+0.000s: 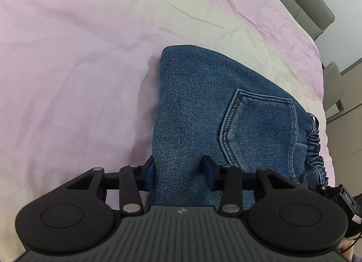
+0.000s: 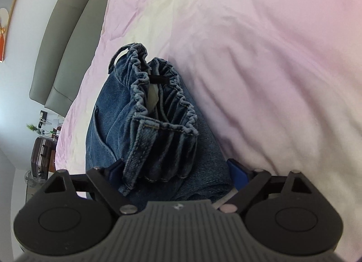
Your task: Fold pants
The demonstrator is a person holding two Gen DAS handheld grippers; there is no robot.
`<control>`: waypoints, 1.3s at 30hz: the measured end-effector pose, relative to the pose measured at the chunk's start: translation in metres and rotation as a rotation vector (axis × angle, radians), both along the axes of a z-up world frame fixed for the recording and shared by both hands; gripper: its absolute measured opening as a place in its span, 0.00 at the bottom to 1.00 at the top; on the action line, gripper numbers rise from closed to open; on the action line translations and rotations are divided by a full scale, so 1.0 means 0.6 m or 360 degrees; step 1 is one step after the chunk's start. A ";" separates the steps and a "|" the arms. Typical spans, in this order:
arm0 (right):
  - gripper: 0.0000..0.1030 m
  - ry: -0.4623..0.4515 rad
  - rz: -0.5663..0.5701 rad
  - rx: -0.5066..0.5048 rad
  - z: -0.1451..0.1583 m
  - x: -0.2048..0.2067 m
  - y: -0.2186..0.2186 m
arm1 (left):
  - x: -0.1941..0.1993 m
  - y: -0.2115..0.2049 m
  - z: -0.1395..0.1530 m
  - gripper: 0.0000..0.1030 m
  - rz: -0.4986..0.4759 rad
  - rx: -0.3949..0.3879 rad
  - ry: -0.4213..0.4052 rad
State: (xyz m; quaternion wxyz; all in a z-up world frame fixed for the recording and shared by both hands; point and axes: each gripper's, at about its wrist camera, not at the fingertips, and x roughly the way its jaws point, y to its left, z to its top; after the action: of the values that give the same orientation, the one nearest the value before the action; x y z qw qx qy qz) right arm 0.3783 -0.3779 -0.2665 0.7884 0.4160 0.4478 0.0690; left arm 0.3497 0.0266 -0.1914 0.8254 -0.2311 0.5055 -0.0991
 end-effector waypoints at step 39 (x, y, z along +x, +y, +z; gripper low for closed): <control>0.81 0.0005 0.0061 0.0205 -0.009 -0.137 0.023 | -0.071 0.048 0.000 0.51 -0.0067 -0.0052 0.0138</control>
State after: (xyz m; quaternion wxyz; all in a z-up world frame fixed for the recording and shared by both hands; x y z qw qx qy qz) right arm 0.2960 -0.3642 -0.2718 0.7580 0.4573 0.4515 0.1121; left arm 0.3074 0.0553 -0.1917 0.7964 -0.2380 0.5440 -0.1146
